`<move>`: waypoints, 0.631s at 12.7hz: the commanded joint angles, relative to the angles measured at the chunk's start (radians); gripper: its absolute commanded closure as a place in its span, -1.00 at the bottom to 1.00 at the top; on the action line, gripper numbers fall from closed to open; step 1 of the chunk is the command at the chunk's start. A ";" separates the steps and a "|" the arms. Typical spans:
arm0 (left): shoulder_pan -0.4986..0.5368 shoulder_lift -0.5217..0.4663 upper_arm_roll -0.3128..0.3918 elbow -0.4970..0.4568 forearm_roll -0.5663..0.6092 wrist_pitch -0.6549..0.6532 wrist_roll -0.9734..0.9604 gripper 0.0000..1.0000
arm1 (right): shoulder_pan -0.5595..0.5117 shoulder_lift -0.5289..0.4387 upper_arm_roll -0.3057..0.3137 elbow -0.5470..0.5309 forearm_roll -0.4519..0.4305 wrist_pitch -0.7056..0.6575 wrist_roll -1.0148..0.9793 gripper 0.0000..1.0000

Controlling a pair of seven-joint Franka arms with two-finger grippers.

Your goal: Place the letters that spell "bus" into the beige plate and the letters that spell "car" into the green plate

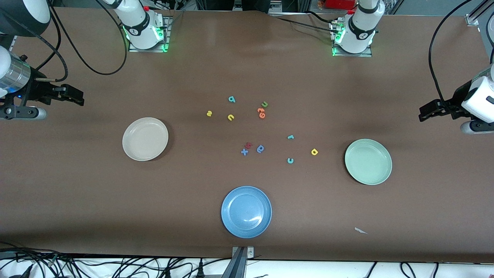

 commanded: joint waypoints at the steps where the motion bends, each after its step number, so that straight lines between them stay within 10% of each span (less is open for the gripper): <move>1: 0.007 -0.002 -0.002 0.011 0.012 -0.016 0.015 -1.00 | -0.002 0.009 0.002 0.027 0.016 -0.024 -0.003 -1.00; 8: 0.005 -0.002 -0.002 0.011 0.012 -0.016 0.015 -1.00 | -0.005 0.012 -0.001 0.023 0.020 -0.024 -0.037 -1.00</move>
